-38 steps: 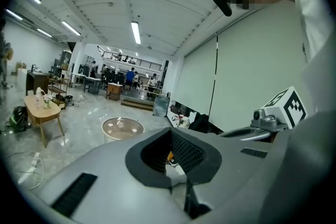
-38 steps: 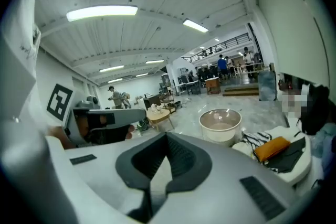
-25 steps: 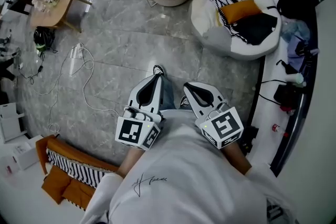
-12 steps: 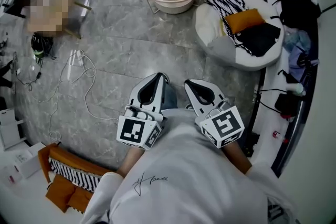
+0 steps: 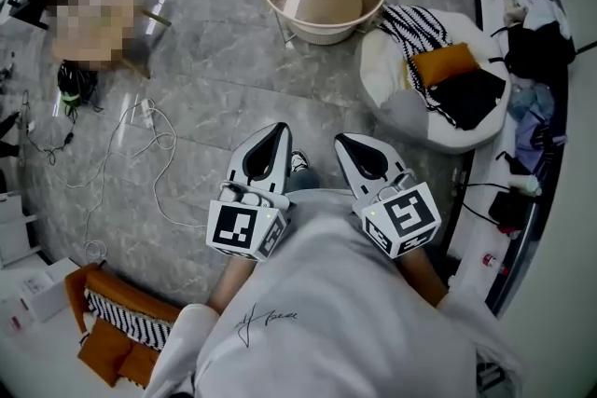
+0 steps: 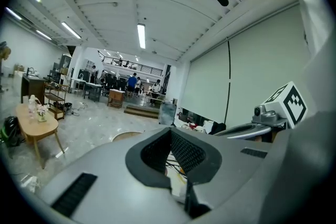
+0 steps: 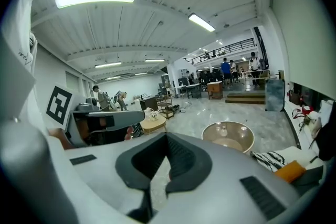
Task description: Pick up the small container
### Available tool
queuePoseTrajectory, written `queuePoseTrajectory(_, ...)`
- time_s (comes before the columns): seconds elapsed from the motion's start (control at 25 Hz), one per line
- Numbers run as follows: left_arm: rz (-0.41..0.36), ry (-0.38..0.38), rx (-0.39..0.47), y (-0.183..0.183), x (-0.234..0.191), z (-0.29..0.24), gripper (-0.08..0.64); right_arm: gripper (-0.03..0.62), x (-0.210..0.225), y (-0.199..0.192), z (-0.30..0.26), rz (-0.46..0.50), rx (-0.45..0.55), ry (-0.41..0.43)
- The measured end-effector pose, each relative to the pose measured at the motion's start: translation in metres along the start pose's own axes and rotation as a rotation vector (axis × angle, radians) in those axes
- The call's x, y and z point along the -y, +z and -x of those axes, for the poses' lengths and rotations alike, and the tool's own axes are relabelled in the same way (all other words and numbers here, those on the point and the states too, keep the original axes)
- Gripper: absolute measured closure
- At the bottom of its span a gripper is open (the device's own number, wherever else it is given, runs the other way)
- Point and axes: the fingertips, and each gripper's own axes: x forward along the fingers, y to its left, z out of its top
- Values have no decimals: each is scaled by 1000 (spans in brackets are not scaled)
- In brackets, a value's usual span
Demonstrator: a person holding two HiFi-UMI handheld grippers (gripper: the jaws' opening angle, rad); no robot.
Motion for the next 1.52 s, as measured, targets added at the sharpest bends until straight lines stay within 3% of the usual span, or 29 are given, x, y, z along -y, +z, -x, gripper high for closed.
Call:
queuePoseTrajectory(0.28,-13,28,17,15,-58,-15,545,577,12,33,-46,-11,27,-58)
queuePoseTrajectory(0.68,-32,4,11,17,-91,-27,545,577,34,40,-72,-38,16,-150)
queuePoseTrajectory(0.96,-28,8,-21,13,-106,-35,545,577,48,43,-84,-53,9,-174)
queuePoseTrajectory(1.16,-38,42,20,25,-120,-46,545,577,64,54,-96,-47,24,-181)
queuePoseTrajectory(1.52,-42,47,-3,35,-136,-96,545,577,107,76,-129,-42,36,-165)
